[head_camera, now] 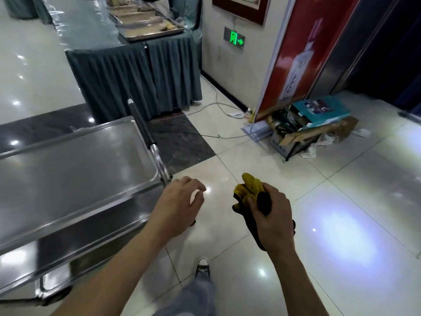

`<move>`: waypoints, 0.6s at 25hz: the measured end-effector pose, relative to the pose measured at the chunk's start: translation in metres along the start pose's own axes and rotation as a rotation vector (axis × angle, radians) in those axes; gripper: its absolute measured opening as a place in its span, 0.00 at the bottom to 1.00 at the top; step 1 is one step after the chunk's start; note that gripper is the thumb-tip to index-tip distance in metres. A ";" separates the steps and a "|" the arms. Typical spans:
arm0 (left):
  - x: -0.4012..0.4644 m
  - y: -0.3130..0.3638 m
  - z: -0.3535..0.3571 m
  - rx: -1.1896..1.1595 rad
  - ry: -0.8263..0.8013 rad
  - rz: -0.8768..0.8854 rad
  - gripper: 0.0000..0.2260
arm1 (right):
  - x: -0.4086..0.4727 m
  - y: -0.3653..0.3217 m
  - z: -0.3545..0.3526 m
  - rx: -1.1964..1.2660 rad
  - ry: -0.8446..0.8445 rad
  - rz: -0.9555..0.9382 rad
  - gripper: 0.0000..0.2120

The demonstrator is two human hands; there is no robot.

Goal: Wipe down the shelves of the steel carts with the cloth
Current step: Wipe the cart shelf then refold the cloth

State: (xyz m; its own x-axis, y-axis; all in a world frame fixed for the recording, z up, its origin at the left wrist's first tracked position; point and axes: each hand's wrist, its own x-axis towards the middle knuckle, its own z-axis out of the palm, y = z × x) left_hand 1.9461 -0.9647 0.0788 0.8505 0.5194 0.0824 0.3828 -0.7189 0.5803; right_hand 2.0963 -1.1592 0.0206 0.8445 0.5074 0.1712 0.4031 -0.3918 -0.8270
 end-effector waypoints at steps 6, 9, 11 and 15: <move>0.128 0.010 0.037 0.028 0.076 0.026 0.09 | 0.131 0.020 -0.010 -0.099 0.024 -0.091 0.22; 0.206 0.010 0.046 0.021 0.087 -0.003 0.10 | 0.214 0.025 -0.008 -0.186 0.019 -0.134 0.22; 0.256 0.007 0.046 0.009 0.106 -0.018 0.10 | 0.273 0.027 -0.002 -0.220 -0.005 -0.159 0.22; 0.336 -0.006 0.036 0.013 0.168 -0.052 0.09 | 0.371 0.027 0.020 -0.193 -0.027 -0.195 0.21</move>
State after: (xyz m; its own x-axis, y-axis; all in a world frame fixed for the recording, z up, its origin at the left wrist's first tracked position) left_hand 2.2422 -0.8026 0.0733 0.7577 0.6252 0.1871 0.4302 -0.6942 0.5771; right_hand 2.4137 -0.9658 0.0511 0.7358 0.6066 0.3010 0.6190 -0.4224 -0.6621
